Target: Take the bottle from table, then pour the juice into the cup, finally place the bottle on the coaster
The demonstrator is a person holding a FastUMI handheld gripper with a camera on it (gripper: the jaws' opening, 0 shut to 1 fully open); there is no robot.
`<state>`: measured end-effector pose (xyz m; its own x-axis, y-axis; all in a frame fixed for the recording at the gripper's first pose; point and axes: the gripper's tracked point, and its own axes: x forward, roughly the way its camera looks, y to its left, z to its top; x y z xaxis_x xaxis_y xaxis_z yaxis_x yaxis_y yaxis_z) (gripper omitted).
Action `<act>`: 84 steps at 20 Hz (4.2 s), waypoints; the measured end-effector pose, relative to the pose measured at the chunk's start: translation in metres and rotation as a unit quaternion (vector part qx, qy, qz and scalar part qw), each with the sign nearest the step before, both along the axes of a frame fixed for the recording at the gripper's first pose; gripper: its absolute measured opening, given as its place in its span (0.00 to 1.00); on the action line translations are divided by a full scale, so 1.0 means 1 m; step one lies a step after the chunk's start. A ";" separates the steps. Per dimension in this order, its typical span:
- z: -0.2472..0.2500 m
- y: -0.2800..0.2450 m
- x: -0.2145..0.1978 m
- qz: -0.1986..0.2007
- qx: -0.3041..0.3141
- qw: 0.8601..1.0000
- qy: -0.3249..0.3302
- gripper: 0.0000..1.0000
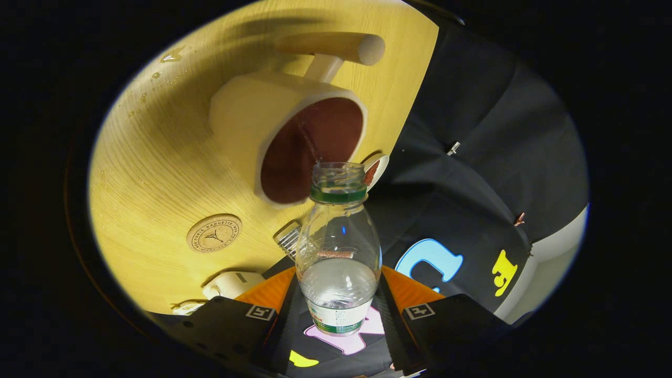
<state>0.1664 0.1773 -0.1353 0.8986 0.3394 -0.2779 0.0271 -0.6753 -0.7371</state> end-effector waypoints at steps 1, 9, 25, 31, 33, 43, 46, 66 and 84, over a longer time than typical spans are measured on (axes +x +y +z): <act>0.000 0.000 0.000 -0.002 0.002 1.000 0.001 0.74; -0.002 -0.003 -0.002 -0.011 0.022 1.000 0.010 0.74; 0.056 -0.033 -0.022 -0.161 0.420 0.875 0.182 0.74; 0.082 -0.047 -0.014 -0.183 0.591 0.740 0.263 0.75; 0.082 -0.057 -0.007 -0.193 0.637 0.691 0.282 0.74; 0.038 -0.072 0.030 -0.178 0.776 0.514 0.319 0.75; 0.021 -0.069 0.040 -0.177 0.802 0.469 0.323 0.75; -0.029 -0.085 0.082 -0.207 0.813 0.456 0.296 0.77; -0.005 -0.092 0.050 -0.207 0.821 0.456 0.276 0.98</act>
